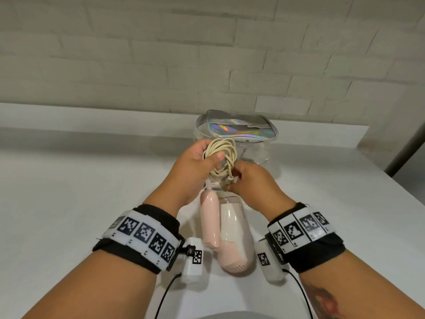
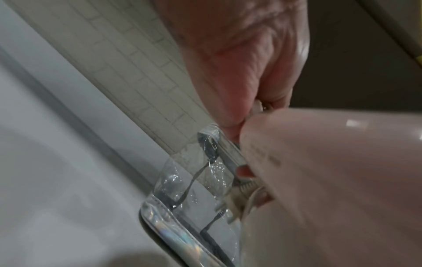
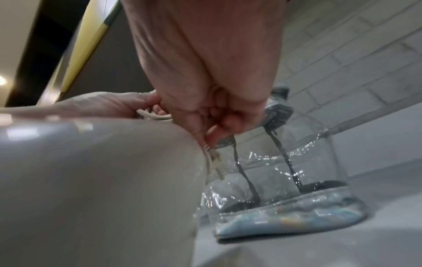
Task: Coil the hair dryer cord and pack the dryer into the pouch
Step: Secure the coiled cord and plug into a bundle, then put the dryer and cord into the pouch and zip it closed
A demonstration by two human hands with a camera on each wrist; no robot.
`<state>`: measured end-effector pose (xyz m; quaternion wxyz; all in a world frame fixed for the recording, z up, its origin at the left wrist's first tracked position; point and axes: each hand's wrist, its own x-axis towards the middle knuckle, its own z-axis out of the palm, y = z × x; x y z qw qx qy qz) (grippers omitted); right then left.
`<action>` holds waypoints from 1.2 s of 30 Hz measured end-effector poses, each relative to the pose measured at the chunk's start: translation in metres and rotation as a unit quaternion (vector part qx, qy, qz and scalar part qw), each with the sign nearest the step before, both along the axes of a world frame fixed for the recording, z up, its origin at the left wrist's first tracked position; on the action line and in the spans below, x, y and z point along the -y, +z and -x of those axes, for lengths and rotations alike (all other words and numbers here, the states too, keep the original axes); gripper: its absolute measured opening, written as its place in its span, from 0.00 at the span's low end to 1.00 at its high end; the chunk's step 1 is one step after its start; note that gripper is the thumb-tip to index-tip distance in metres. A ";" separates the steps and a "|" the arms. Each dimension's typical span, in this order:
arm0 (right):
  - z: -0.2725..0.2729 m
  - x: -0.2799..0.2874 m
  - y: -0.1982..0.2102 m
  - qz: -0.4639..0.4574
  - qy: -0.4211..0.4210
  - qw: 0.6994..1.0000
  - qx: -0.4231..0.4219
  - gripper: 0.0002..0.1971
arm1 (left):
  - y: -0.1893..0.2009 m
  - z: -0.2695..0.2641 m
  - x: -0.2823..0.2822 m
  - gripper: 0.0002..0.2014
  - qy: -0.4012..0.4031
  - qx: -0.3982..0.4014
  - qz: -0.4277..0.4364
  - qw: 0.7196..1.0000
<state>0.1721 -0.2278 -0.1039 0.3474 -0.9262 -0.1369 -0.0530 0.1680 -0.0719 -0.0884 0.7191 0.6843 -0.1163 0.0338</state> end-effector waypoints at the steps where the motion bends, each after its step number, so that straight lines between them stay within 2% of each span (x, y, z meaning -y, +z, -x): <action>1: 0.001 -0.002 0.003 -0.076 0.008 0.996 -0.038 0.18 | 0.001 0.001 0.000 0.09 -0.005 0.009 -0.009 1.000; 2: 0.002 -0.002 0.006 -0.165 0.026 0.983 -0.082 0.23 | 0.002 0.003 0.000 0.10 -0.008 0.017 -0.016 1.000; 4: 0.006 -0.003 0.011 -0.311 0.068 0.934 -0.161 0.29 | 0.002 0.004 0.000 0.11 -0.009 0.028 -0.016 0.999; 6: 0.010 -0.003 0.014 -0.392 0.096 0.891 -0.210 0.27 | 0.002 0.005 0.000 0.12 -0.010 0.037 -0.011 0.999; 8: 0.011 -0.003 0.016 -0.420 0.108 0.873 -0.222 0.22 | 0.002 0.005 0.001 0.13 -0.011 0.048 -0.022 0.999; 12: 0.009 -0.004 0.018 -0.410 0.098 0.887 -0.191 0.15 | -0.004 0.005 0.005 0.18 0.002 0.040 -0.007 0.999; 15: 0.006 -0.003 0.021 -0.408 0.085 0.897 -0.146 0.15 | -0.017 0.006 0.003 0.27 -0.021 -0.036 0.012 0.999; 17: 0.006 -0.002 0.021 -0.419 0.065 0.897 -0.124 0.16 | -0.022 0.007 0.000 0.30 -0.038 -0.085 -0.014 0.996; 19: 0.006 -0.002 0.018 -0.416 0.050 0.902 -0.106 0.16 | -0.023 0.007 -0.004 0.25 -0.054 -0.093 -0.028 0.994; 22: 0.008 -0.004 0.016 -0.407 0.041 0.909 -0.076 0.16 | -0.019 0.006 -0.007 0.16 -0.091 -0.107 -0.002 0.990; 25: 0.006 -0.006 0.015 -0.420 0.043 0.904 -0.067 0.17 | -0.018 0.009 -0.009 0.17 -0.167 -0.130 0.004 0.977; 27: 0.005 -0.007 0.015 -0.449 0.037 0.889 -0.079 0.15 | -0.018 0.012 -0.009 0.17 -0.195 -0.154 0.017 0.968; 29: 0.003 -0.010 0.015 -0.458 0.028 0.885 -0.078 0.14 | -0.014 0.015 -0.007 0.09 -0.182 -0.162 0.026 0.970; 30: 0.001 -0.012 0.016 -0.440 0.025 0.895 -0.070 0.16 | -0.013 0.016 -0.006 0.08 -0.157 -0.165 0.019 0.974; 33: -0.003 -0.015 0.025 -0.375 0.061 0.924 -0.054 0.21 | -0.015 0.013 -0.005 0.09 -0.084 -0.154 -0.010 0.985; 36: -0.007 -0.006 0.036 -0.361 0.130 0.920 -0.081 0.27 | -0.018 0.012 -0.004 0.08 -0.033 -0.120 -0.018 0.992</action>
